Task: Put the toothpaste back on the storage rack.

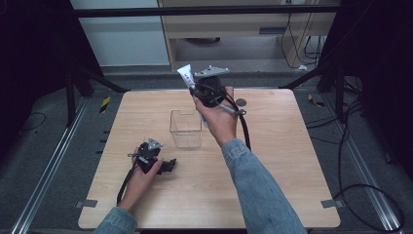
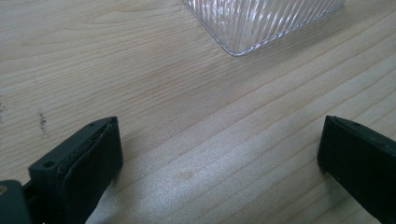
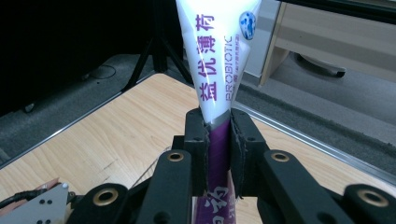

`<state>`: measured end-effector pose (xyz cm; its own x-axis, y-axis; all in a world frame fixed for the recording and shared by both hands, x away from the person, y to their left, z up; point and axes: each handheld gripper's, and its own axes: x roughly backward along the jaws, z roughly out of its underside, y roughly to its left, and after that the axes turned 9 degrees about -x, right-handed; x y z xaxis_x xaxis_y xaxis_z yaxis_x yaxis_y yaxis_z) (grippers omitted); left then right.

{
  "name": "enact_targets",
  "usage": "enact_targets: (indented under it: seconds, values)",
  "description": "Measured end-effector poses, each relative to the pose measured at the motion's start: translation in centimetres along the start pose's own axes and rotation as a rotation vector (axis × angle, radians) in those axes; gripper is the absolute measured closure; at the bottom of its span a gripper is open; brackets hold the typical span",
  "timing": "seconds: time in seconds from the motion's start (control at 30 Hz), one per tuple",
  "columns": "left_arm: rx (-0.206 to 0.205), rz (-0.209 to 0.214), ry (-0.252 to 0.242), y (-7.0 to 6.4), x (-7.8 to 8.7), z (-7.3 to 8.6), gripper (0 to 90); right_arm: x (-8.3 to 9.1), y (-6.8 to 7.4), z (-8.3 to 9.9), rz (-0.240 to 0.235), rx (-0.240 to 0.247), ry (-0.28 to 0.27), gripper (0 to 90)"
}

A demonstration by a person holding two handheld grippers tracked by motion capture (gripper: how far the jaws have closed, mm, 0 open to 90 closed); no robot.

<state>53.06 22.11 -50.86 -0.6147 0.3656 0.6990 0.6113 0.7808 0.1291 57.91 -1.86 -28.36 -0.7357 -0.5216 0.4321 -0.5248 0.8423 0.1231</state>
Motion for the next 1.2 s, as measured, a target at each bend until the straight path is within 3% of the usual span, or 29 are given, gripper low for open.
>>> enact_targets:
  seconds: [0.33, 1.0, 1.2]
  values:
    - [0.001, 0.000, 0.000, 0.0, 0.0, 0.0, 0.0, -1.3, 0.5, -0.4, -0.003, -0.008, -0.021, 78.7]
    - [-0.001, 0.000, 0.001, 0.0, 0.0, 0.0, 0.0, -5.8, 1.4, 0.1, -0.002, -0.048, -0.075, 78.6]
    - [0.000, 0.001, 0.001, 0.0, 0.0, 0.0, 0.0, -6.7, 1.3, 0.4, 0.005, -0.057, -0.068, 78.6]
